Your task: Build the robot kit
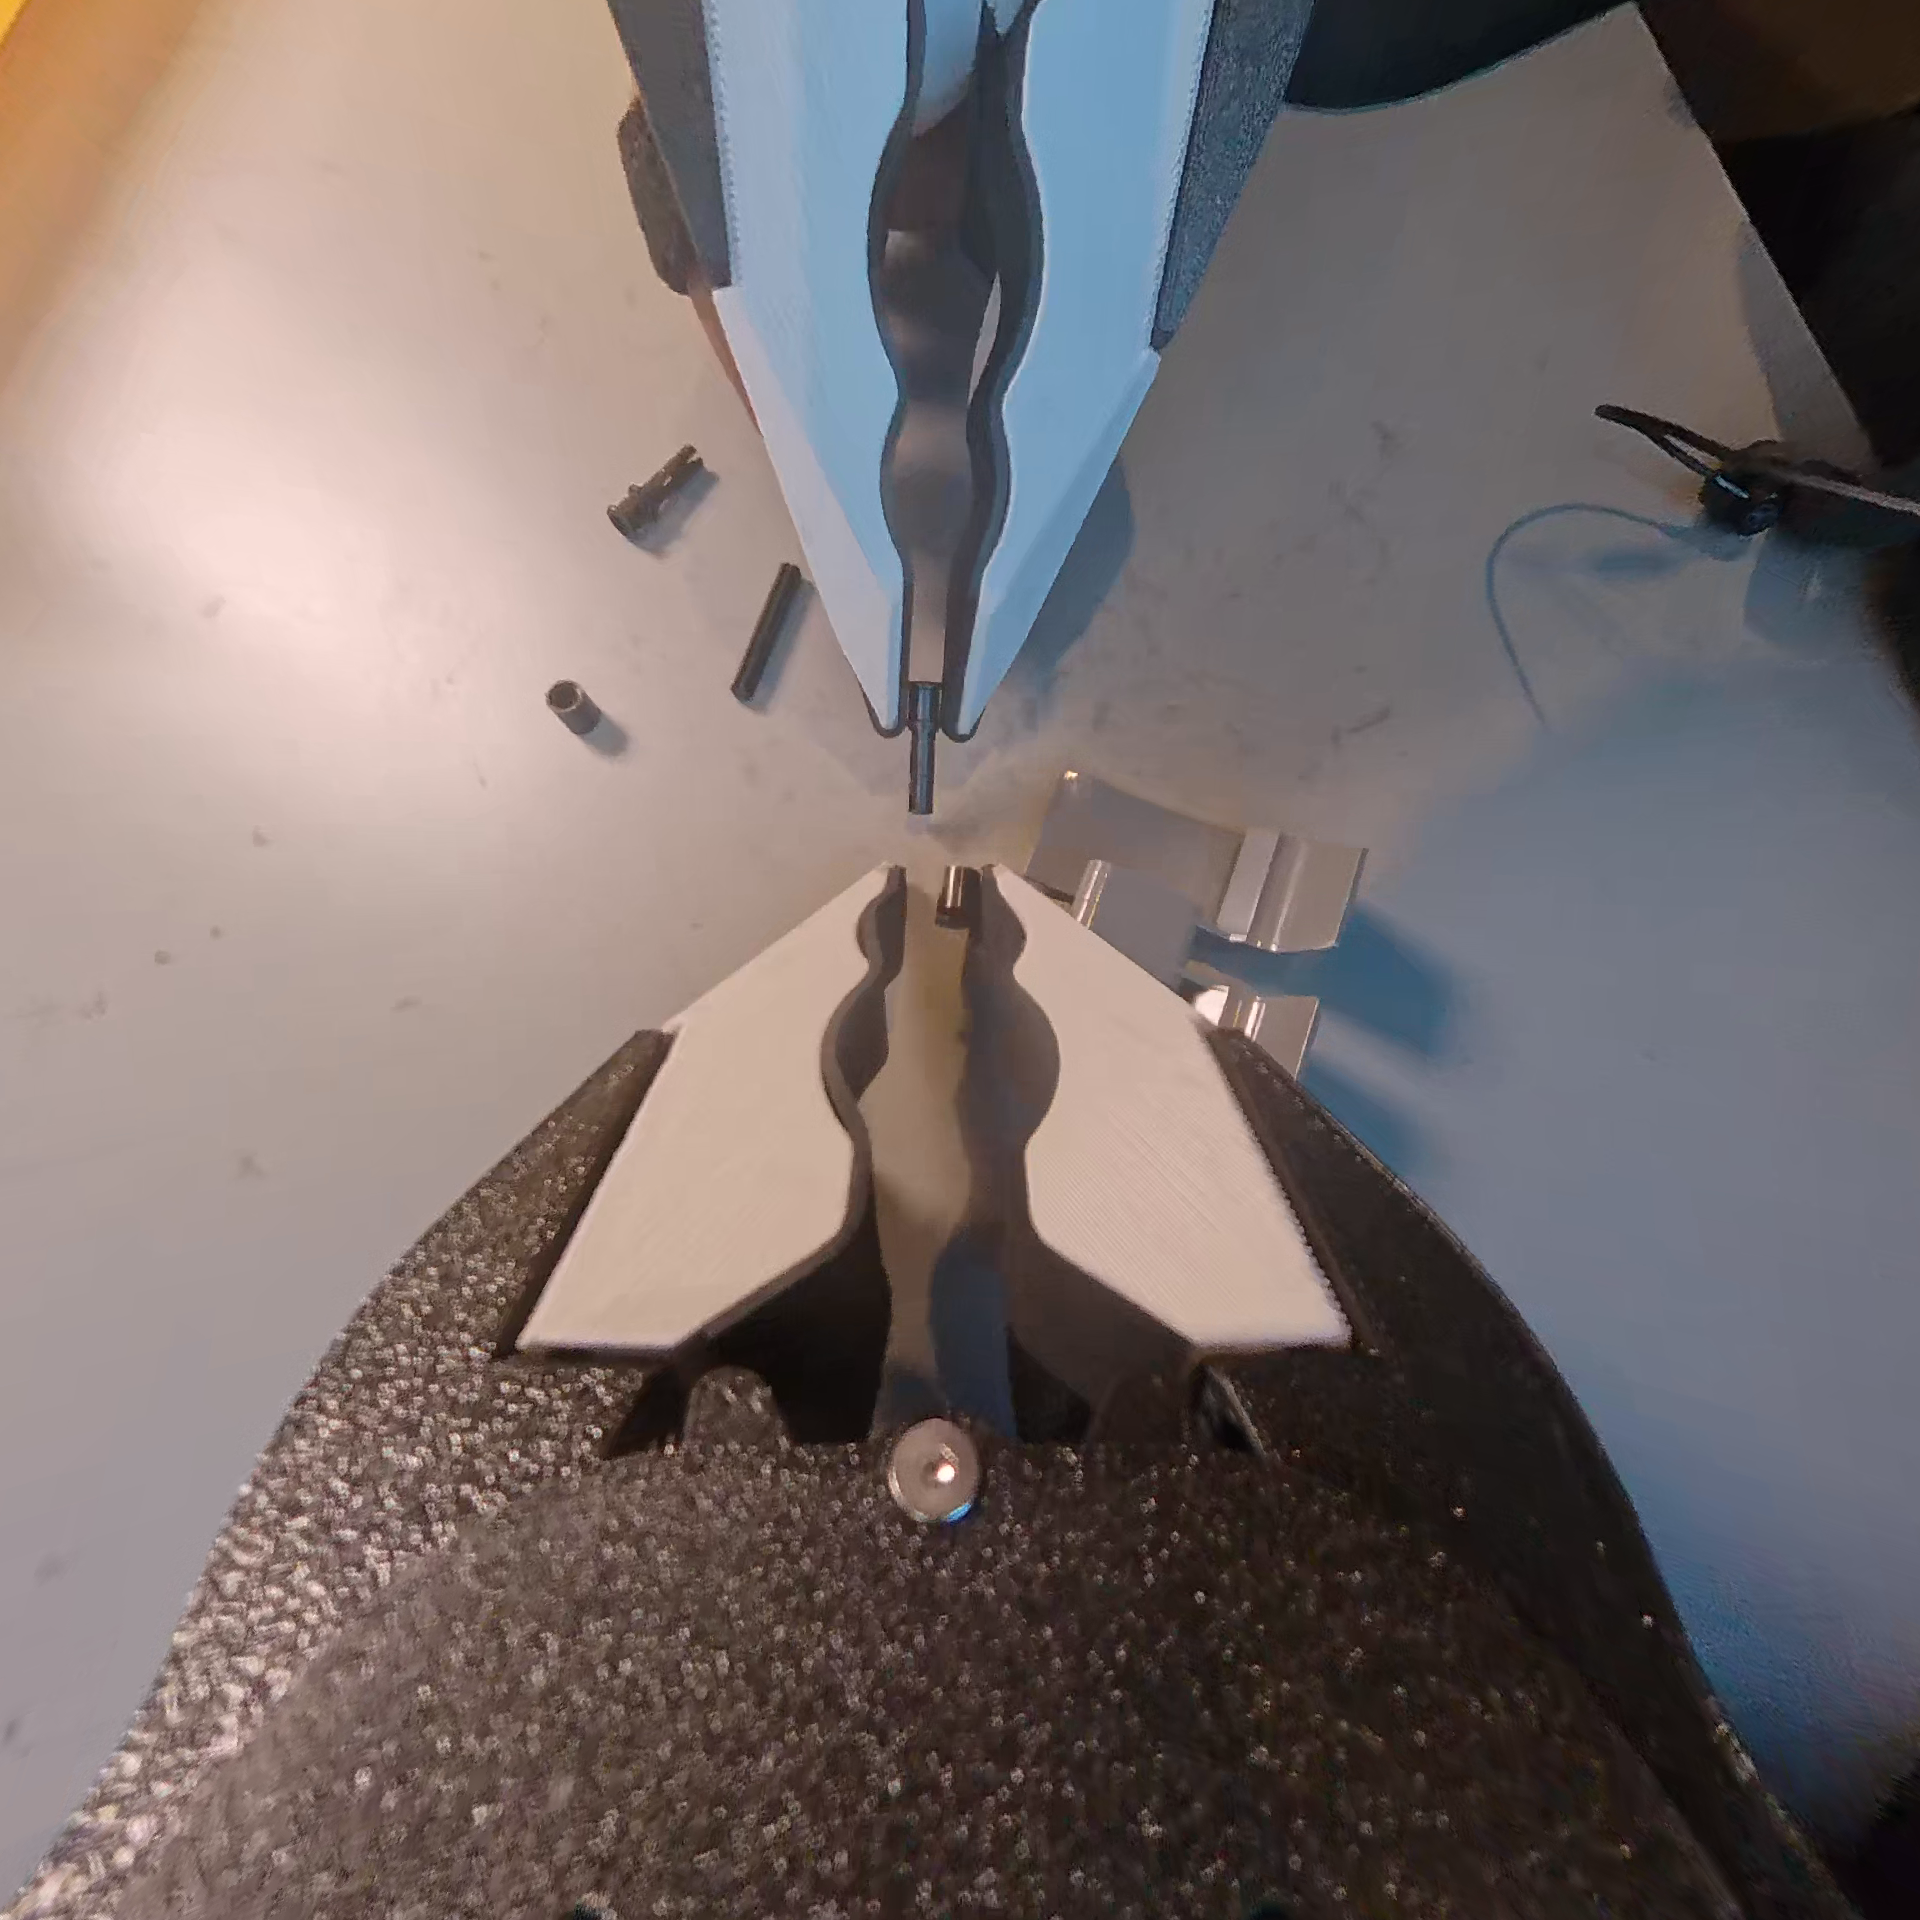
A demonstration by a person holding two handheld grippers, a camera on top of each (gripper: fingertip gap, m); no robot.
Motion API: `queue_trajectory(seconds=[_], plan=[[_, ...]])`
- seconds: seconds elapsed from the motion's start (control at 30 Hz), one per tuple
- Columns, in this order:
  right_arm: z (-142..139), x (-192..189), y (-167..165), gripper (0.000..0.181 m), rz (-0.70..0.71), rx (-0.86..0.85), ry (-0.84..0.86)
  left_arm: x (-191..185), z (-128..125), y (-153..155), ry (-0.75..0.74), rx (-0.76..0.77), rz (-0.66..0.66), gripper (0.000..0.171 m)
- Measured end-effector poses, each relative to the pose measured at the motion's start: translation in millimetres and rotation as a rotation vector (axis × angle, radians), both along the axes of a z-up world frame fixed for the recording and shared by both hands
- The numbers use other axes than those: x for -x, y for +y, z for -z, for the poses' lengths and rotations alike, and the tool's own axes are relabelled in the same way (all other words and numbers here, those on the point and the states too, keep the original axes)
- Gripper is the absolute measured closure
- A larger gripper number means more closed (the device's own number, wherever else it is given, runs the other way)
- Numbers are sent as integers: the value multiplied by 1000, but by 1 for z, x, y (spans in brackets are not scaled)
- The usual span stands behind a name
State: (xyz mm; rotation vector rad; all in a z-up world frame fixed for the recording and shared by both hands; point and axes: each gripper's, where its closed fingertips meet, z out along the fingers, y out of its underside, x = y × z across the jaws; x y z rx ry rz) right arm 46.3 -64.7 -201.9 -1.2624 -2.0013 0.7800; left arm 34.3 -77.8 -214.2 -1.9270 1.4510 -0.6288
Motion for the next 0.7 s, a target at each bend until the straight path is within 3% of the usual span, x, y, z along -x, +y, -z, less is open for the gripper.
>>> queue_trajectory(seconds=[0.53,0.7], plan=[[-6,-2,0,175,5,88,34,-1,-1,-2,27,-74,-20,166],[-45,2,-4,174,-13,251,222,-2,-46,5,-183,-170,-85,165]])
